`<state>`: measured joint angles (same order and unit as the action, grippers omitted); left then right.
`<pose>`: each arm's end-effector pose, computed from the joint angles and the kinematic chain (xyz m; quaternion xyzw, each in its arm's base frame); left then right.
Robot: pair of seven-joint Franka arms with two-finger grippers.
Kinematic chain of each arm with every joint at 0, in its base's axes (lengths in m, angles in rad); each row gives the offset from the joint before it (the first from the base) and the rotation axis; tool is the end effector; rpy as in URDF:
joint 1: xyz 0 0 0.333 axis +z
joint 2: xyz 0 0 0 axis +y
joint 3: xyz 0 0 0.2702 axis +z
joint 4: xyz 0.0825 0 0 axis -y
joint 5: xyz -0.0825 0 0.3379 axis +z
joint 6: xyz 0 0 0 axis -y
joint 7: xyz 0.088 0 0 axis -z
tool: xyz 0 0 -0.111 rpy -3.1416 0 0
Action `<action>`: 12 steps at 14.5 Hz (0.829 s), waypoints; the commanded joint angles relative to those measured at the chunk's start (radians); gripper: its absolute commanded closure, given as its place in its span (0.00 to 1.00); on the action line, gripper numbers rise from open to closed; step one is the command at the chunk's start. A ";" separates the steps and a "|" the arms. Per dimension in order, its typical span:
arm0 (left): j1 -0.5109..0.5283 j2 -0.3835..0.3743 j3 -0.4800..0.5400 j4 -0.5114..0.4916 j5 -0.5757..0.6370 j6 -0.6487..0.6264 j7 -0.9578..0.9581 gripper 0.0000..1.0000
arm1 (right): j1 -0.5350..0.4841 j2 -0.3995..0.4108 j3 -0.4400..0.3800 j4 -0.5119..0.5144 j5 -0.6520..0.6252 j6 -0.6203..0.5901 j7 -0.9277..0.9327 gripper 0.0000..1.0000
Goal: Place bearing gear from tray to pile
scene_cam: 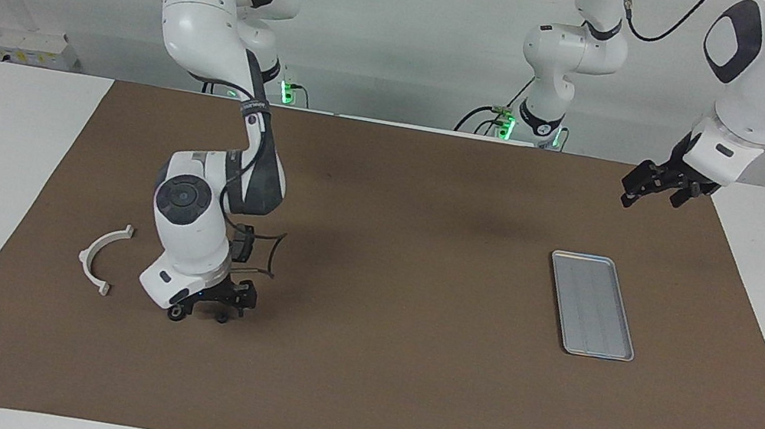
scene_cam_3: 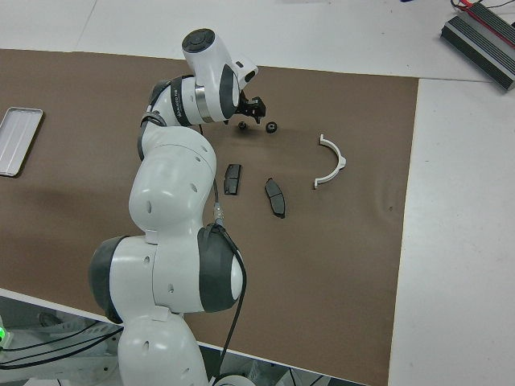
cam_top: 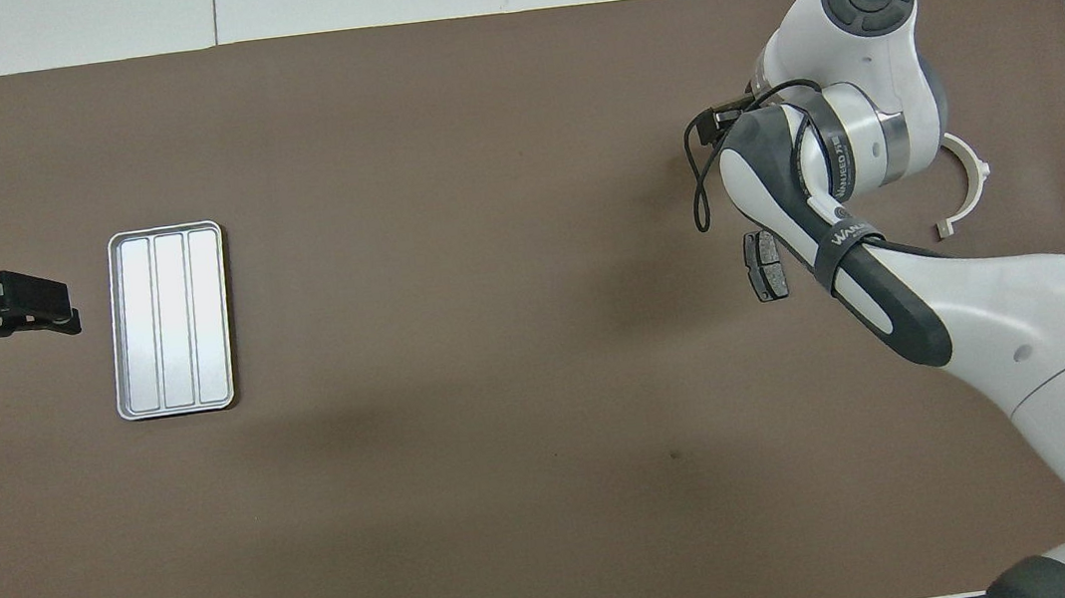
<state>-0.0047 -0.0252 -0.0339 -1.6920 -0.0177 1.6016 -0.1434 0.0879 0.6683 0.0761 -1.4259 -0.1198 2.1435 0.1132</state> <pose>0.5000 -0.0214 0.5384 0.9980 0.0529 -0.0332 0.0054 0.6530 0.0936 0.2910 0.9981 0.0478 0.0294 0.0240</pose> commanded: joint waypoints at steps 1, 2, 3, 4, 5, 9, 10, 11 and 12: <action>0.006 -0.004 -0.008 0.000 0.012 -0.014 -0.001 0.00 | -0.030 -0.059 0.011 -0.041 -0.017 0.007 -0.023 0.00; 0.006 -0.004 -0.008 0.000 0.012 -0.014 -0.001 0.00 | -0.037 -0.090 0.013 -0.050 -0.015 -0.014 -0.030 0.00; 0.006 -0.004 -0.008 0.000 0.012 -0.014 0.001 0.00 | -0.040 -0.122 0.013 -0.054 -0.006 -0.040 -0.046 0.00; 0.006 -0.004 -0.008 0.000 0.012 -0.014 -0.001 0.00 | -0.045 -0.168 0.013 -0.073 0.003 -0.066 -0.053 0.00; 0.006 -0.004 -0.008 0.000 0.012 -0.014 -0.001 0.00 | -0.056 -0.227 0.013 -0.102 0.003 -0.100 -0.053 0.00; 0.006 -0.004 -0.008 0.000 0.012 -0.014 0.001 0.00 | -0.079 -0.490 0.013 -0.183 0.075 -0.321 -0.059 0.00; 0.006 -0.004 -0.008 0.000 0.012 -0.014 0.001 0.00 | -0.082 -0.545 0.013 -0.188 0.075 -0.379 -0.059 0.00; 0.006 -0.004 -0.008 0.000 0.012 -0.012 0.001 0.00 | -0.086 -0.591 0.013 -0.188 0.075 -0.439 -0.063 0.00; 0.006 -0.004 -0.008 0.000 0.012 -0.014 -0.001 0.00 | -0.086 -0.639 0.013 -0.188 0.077 -0.488 -0.075 0.00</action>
<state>-0.0047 -0.0252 -0.0340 -1.6920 -0.0177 1.6013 -0.1434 0.0260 0.1504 0.0749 -1.5281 -0.0632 1.6991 0.0794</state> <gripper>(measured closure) 0.000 0.000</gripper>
